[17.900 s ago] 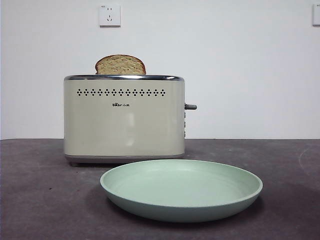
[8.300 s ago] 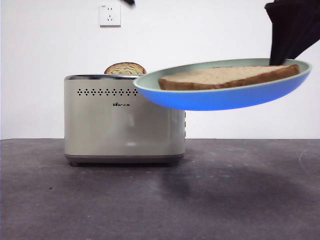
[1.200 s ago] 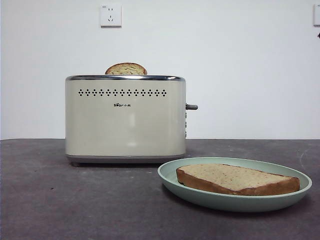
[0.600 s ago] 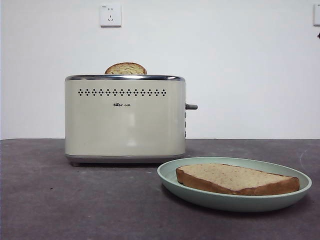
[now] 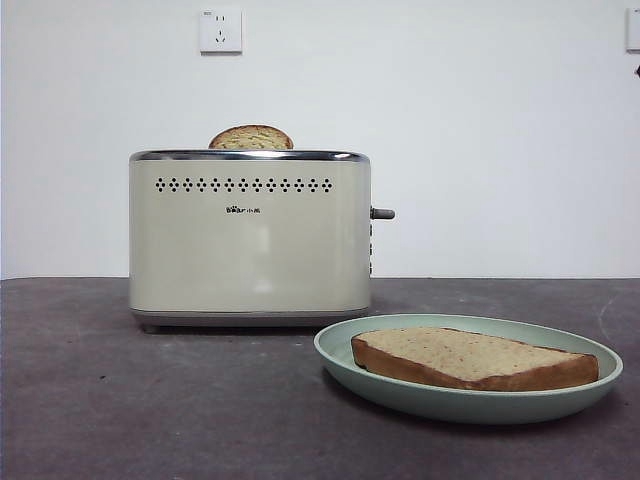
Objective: Take the bread from the toaster,put the bread on the plate,put the plate on the table
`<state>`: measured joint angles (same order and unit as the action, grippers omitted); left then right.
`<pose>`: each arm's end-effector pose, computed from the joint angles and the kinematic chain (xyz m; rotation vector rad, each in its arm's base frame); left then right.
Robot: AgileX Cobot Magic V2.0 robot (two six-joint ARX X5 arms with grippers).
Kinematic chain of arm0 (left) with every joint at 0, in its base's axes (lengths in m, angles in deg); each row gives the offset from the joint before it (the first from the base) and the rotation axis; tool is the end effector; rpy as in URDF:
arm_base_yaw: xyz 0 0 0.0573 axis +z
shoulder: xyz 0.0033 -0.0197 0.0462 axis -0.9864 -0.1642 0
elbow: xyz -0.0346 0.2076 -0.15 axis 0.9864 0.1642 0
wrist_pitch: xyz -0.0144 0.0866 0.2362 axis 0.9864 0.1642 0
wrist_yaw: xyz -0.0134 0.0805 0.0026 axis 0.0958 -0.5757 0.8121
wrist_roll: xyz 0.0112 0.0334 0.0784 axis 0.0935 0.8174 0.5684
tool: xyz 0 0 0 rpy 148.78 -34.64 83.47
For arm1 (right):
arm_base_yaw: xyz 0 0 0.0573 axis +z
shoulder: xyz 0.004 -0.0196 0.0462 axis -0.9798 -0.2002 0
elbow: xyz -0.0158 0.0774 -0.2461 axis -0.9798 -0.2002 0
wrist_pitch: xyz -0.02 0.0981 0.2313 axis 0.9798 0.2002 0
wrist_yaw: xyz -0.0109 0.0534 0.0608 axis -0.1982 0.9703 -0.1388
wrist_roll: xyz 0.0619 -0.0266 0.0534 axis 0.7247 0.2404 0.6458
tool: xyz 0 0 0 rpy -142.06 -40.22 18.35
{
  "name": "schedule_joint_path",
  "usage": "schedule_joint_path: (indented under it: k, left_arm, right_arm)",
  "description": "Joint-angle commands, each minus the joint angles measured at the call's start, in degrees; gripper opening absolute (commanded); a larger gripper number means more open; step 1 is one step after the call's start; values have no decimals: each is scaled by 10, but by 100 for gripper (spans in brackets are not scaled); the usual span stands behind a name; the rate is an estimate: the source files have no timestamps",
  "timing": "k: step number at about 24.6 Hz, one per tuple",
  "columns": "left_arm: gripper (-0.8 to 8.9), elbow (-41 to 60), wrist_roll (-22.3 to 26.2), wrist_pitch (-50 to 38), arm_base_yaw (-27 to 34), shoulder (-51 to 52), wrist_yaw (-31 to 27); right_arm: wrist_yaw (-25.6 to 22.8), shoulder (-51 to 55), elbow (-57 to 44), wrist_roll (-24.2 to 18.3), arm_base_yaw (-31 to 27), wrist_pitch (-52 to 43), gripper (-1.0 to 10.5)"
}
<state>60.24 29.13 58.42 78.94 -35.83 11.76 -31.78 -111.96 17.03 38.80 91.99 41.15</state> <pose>0.1441 -0.0023 0.1425 -0.1928 0.1777 0.0128 0.1586 0.0609 0.2640 -0.0223 0.6596 0.5381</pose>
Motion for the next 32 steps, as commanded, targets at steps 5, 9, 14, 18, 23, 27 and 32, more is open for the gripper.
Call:
schedule_joint_path:
  k: [5,9,14,18,23,27,32]
  left_arm:
    - [-3,7,8,-3,2,0,-1]
    - [-3,7,8,-3,2,0,-1]
    - [-3,7,8,-3,2,0,-1]
    - [-3,7,8,-3,2,0,-1]
    - [-3,7,8,-3,2,0,-1]
    - [-3,7,8,-3,2,0,-1]
    - [-3,7,8,-3,2,0,-1]
  right_arm:
    - [-15,1,0,-23,1,-3,2]
    - [-83,1,0,-47,1,-3,2]
    - [-130,11,-3,-77,-4,-12,1]
    - [-138,78,-66,-92,-33,-146,2]
    - [-147,183,-244,-6,-76,-407,2]
    - [-148,231,-348,4,-97,-468,2]
    - [-146,259,-431,22,-127,-466,2]
